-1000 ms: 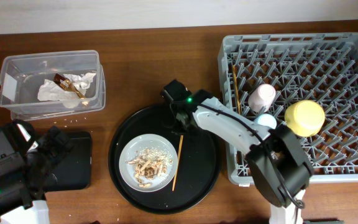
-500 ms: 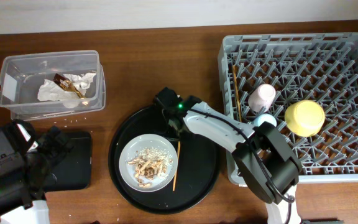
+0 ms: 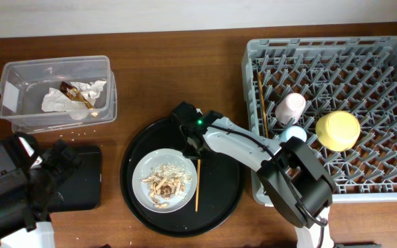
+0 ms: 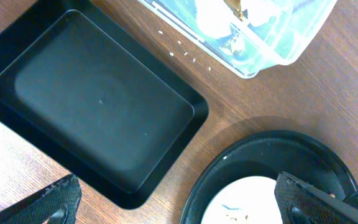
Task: Sort waste into correct bins and load items into the dishwasher rack
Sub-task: 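Place the chopstick in the rack beside the first and withdraw right gripper, then reach the left gripper to the food-scrap plate on the black tray and grasp it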
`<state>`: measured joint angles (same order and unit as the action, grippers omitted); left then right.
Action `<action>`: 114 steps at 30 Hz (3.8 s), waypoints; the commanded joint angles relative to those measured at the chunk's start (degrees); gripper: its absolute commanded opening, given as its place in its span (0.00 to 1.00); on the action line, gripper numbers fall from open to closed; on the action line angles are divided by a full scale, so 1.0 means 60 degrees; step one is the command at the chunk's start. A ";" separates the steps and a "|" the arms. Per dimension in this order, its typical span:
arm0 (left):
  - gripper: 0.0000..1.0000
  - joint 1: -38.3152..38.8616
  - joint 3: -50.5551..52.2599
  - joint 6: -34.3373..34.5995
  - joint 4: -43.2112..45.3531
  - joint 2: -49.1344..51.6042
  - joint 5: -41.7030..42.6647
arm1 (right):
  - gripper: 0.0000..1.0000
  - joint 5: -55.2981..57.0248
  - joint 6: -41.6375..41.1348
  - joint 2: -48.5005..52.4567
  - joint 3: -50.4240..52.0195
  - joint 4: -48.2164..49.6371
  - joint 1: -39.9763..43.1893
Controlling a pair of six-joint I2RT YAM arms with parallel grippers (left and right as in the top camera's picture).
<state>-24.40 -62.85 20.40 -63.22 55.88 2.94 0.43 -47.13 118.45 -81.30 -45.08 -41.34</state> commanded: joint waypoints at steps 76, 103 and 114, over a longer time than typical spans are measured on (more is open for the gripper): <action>0.99 0.7195 -0.0186 0.1359 0.0419 0.0736 0.3155 | 0.99 0.2291 0.4521 -0.4677 -0.1843 -0.6375 1.1089; 0.29 1.1438 -0.2656 0.4674 0.0925 1.0200 -0.2215 | 0.99 0.2291 0.4521 -0.4677 -0.1843 -0.6375 1.1089; 0.01 1.1442 -0.2656 0.4707 0.0922 1.0207 -0.2215 | 0.99 0.2291 0.4521 -0.4677 -0.1843 -0.6375 1.1089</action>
<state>44.05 -78.70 48.88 -58.94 116.38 -10.57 13.28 -19.51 90.32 -92.66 -83.37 24.88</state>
